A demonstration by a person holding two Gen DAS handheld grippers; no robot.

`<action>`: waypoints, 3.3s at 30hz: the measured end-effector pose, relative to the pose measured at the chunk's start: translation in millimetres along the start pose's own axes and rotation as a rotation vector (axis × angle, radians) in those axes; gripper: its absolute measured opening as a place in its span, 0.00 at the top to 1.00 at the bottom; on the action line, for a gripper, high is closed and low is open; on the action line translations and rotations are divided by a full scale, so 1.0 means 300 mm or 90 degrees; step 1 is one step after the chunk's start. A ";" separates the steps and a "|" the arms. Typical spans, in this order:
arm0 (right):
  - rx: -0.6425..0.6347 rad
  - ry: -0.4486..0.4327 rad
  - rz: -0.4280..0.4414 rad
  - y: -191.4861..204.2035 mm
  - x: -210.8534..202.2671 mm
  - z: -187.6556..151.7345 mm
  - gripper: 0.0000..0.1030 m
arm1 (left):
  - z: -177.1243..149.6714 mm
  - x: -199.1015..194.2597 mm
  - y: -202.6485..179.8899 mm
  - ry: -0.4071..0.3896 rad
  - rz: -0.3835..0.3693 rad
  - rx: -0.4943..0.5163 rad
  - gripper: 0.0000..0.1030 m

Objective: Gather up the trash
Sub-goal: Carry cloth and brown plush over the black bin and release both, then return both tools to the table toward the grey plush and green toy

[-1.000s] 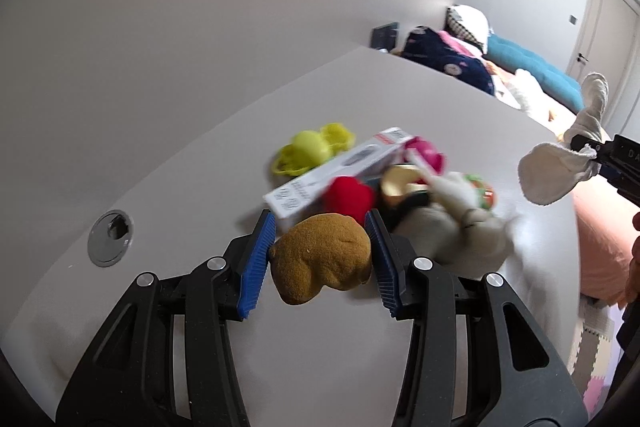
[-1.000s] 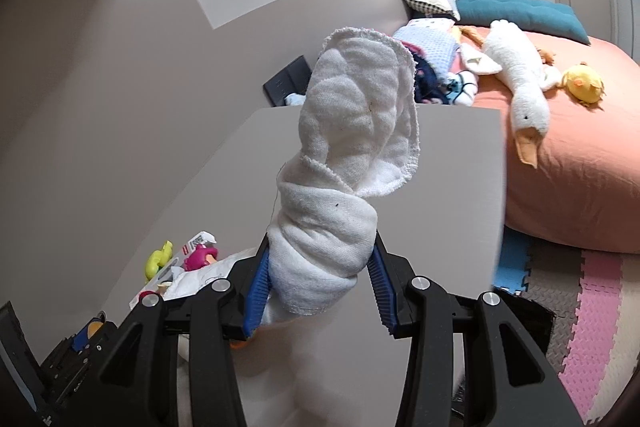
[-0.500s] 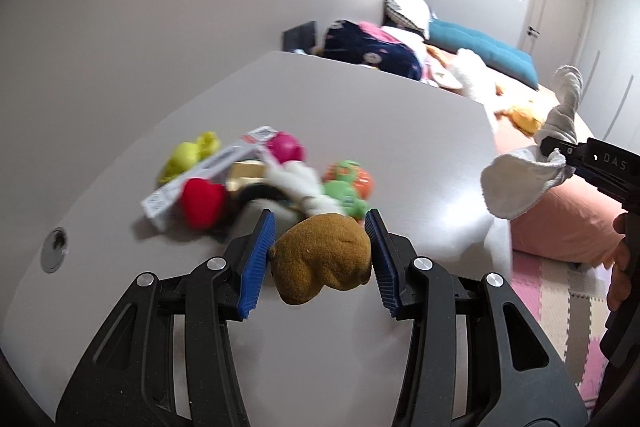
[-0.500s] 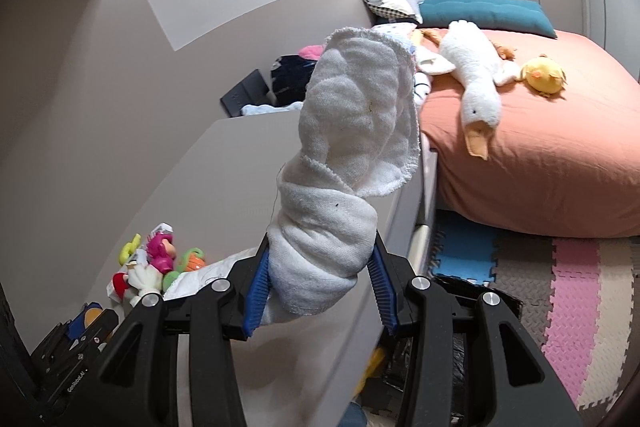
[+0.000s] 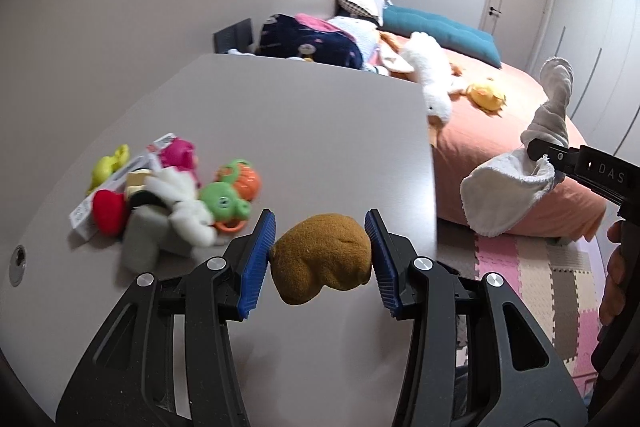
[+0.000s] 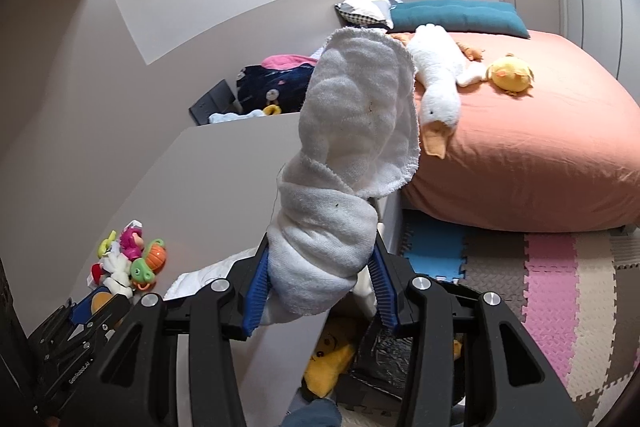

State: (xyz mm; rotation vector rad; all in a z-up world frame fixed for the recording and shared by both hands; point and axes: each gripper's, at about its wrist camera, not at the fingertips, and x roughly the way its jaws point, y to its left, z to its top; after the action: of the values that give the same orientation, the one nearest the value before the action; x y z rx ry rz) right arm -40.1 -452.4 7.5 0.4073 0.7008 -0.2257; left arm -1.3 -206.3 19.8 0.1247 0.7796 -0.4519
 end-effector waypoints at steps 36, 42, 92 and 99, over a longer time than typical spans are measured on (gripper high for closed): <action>0.054 0.027 -0.134 -0.420 -0.098 -0.065 0.52 | -0.027 0.238 -0.508 0.109 -0.122 0.158 0.55; 0.056 0.044 -0.179 -0.431 -0.054 -0.054 0.25 | -0.038 0.273 -0.520 0.105 -0.075 0.174 0.05; -0.103 0.077 0.002 0.193 0.161 -0.068 0.25 | -0.036 0.013 0.244 0.016 0.094 -0.064 0.13; -0.127 0.087 0.018 0.284 0.205 -0.075 0.25 | -0.047 0.025 0.359 0.023 0.109 -0.113 0.33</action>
State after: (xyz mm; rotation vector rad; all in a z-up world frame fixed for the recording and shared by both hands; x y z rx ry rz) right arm 21.3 -370.2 -24.5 0.2433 0.8434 -0.0997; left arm 41.3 -108.4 -1.4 0.0326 0.8332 -0.2178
